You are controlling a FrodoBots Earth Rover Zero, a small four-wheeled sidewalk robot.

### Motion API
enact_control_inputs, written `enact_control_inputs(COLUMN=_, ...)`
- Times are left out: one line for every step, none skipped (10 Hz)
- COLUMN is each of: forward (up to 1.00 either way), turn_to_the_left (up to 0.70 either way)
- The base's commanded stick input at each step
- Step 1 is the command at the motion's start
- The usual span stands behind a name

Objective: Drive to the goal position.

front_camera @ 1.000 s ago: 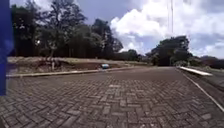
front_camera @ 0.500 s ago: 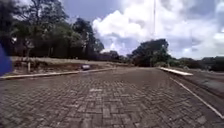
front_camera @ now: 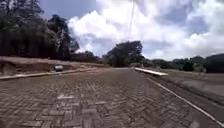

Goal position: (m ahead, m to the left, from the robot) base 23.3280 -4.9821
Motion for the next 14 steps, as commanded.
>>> enact_control_inputs(forward=0.70, turn_to_the_left=-0.27)
enact_control_inputs(forward=0.70, turn_to_the_left=-0.04)
enact_control_inputs(forward=0.70, turn_to_the_left=0.25)
enact_control_inputs(forward=0.70, turn_to_the_left=0.00)
enact_control_inputs(forward=0.70, turn_to_the_left=0.00)
enact_control_inputs(forward=0.70, turn_to_the_left=0.00)
enact_control_inputs(forward=0.70, turn_to_the_left=0.00)
enact_control_inputs(forward=0.70, turn_to_the_left=0.00)
enact_control_inputs(forward=0.70, turn_to_the_left=0.03)
enact_control_inputs(forward=0.70, turn_to_the_left=0.24)
enact_control_inputs(forward=0.70, turn_to_the_left=0.01)
enact_control_inputs(forward=0.70, turn_to_the_left=0.20)
enact_control_inputs(forward=0.70, turn_to_the_left=0.19)
enact_control_inputs(forward=0.70, turn_to_the_left=0.17)
